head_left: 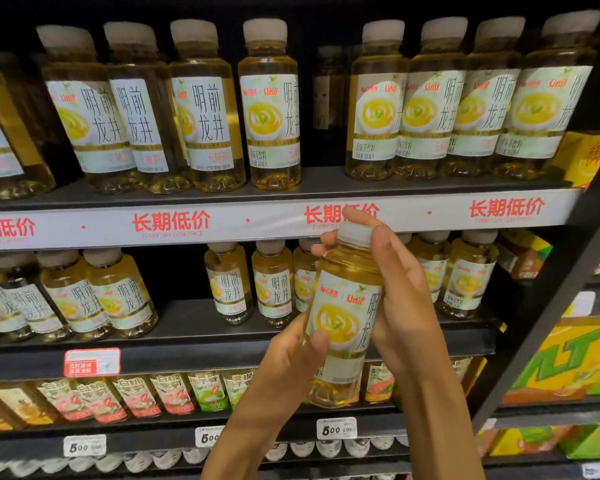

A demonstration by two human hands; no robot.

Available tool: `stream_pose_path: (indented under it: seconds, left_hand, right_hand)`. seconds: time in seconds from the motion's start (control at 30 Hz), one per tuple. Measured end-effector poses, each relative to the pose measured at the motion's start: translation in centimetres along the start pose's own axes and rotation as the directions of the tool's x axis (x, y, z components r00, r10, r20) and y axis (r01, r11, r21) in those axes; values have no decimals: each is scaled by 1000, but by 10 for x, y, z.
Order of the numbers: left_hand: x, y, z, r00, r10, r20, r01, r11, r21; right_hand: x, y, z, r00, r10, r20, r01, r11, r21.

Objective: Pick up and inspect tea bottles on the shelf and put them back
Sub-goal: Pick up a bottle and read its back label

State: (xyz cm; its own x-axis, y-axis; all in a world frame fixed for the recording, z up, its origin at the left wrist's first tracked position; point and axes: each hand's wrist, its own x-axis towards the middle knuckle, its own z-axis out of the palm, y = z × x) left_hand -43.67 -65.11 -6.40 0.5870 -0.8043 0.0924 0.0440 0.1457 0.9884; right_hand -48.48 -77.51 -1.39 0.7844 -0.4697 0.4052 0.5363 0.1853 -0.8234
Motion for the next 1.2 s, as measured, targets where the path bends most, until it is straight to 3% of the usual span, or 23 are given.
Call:
stream_pose_path:
  seconds: [0.13, 0.23, 0.37, 0.53, 0.7, 0.9, 1.07, 1.2]
  left_hand:
    - [-1, 3, 2, 998, 51, -37, -50, 998, 24]
    - [0, 5, 3, 997, 68, -44, -67, 997, 38]
    - [-3, 7, -2, 996, 55, 64, -59, 996, 65]
    - [-4, 4, -6, 992, 100, 75, -104, 993, 56]
    - [0, 2, -10, 977, 214, -6, -213, 975, 62]
    - [10, 2, -20, 962, 255, -96, -249, 966, 66]
    - [10, -2, -24, 970, 222, -101, -214, 973, 82]
    - [4, 0, -26, 978, 194, -77, -191, 980, 46]
  right_hand:
    - [0, -3, 1, 1000, 1, -1, -1, 995, -98]
    - [-2, -2, 2, 999, -28, -23, 27, 999, -47]
    - [-6, -2, 3, 995, -96, -30, 97, 995, 29]
    - [-13, -8, 2, 982, -170, 82, 169, 985, 12]
    - [-15, -17, -3, 969, -109, 221, 119, 992, -34]
    - [-18, -16, -5, 960, -63, 271, 70, 997, -17]
    - [-18, -14, -3, 962, -67, 266, 64, 998, 18]
    - [-18, -11, -4, 982, -53, 180, 38, 996, 83]
